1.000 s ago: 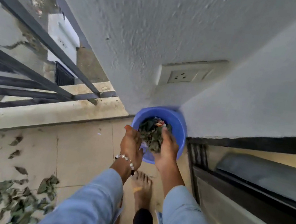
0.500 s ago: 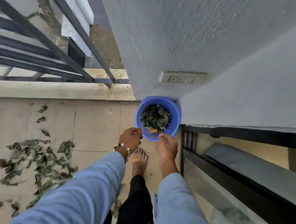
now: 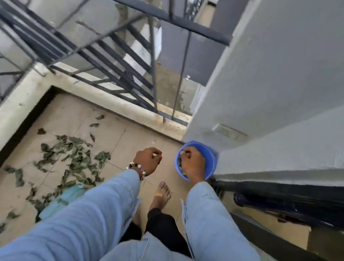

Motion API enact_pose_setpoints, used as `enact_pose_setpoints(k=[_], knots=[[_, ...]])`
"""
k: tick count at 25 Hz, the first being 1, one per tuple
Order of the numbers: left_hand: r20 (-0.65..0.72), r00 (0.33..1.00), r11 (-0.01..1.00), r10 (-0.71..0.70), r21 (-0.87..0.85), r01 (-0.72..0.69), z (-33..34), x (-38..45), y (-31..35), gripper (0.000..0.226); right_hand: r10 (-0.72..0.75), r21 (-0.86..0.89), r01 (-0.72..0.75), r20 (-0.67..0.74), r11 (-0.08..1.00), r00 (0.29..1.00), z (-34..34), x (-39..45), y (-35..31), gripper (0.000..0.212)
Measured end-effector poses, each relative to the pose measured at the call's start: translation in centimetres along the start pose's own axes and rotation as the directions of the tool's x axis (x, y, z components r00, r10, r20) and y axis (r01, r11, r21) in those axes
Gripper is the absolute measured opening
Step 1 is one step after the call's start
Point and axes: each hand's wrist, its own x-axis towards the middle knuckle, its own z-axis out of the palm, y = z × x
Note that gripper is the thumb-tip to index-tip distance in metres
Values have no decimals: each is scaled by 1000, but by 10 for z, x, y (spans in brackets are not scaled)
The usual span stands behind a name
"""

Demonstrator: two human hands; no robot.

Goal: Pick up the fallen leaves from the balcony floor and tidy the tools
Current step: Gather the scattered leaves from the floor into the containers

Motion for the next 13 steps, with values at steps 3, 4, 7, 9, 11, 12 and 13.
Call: enact_pose_setpoints(k=[3, 4, 7, 9, 11, 12, 13], knots=[[-127, 992, 998, -3, -62, -5, -45, -35, -22, 23, -177, -222, 211, 164, 952, 971, 21, -22, -33, 28], [-170, 985, 994, -19, -109, 1, -59, -49, -34, 23, -232, -295, 293, 225, 910, 946, 33, -30, -44, 29], [-304, 952, 981, -39, -191, -21, -96, -88, -70, 24, -345, -440, 503, 391, 744, 853, 75, -45, -75, 30], [-416, 905, 977, -88, -215, -4, -119, -122, -110, 23, -390, -475, 623, 503, 621, 772, 120, -65, -95, 30], [-510, 843, 973, -168, -221, 61, -135, -164, -157, 24, -434, -466, 735, 600, 493, 672, 170, -100, -109, 30], [-542, 811, 966, -218, -239, 100, -139, -187, -184, 26, -451, -457, 780, 640, 428, 622, 195, -124, -110, 29], [-570, 773, 952, -278, -269, 144, -140, -210, -213, 27, -457, -450, 816, 677, 362, 576, 220, -149, -109, 29]])
